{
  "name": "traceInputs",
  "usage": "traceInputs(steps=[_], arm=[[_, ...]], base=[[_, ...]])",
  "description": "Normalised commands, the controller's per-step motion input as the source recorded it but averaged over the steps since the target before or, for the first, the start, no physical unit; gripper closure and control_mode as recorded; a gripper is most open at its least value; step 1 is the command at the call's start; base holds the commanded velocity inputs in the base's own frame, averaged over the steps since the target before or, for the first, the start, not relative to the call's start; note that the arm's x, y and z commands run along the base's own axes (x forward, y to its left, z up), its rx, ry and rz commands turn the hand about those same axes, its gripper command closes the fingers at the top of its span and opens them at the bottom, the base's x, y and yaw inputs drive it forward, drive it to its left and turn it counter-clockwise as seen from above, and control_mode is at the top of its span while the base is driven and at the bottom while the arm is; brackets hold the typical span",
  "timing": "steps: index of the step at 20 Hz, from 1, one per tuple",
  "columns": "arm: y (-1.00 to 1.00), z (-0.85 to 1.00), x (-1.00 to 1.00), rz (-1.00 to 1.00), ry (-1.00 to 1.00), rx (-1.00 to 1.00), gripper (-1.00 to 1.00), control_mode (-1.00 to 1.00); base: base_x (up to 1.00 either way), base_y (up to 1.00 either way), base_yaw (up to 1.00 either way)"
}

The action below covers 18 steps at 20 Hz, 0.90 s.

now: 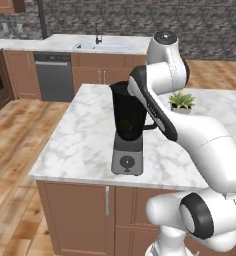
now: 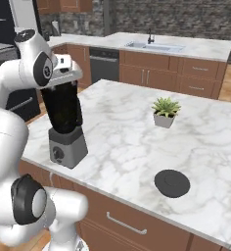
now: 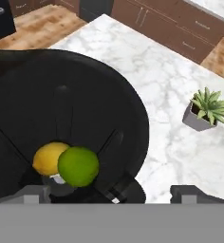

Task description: Grab the lemon and lime from the fridge, place them in the blender, close the lid, and turn on the blender to create a marinade.

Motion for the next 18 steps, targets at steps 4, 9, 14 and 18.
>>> traceInputs(steps=[4,9,14,18], arm=[[-1.00,0.00,-0.80,-0.14,-0.06,0.17,-1.00,-1.00],[-1.00,0.00,-0.69,-0.21,0.00,0.12,-1.00,-1.00],[-0.60,0.17,-0.47,-0.17,-0.07,0.07,-1.00,-1.00],[-0.41,0.06,-0.25,-0.10,-0.04,0.05,-1.00,-1.00]], base=[[0.00,0.00,0.00],[0.00,0.00,0.00],[0.00,0.00,0.00],[0.00,0.00,0.00]])
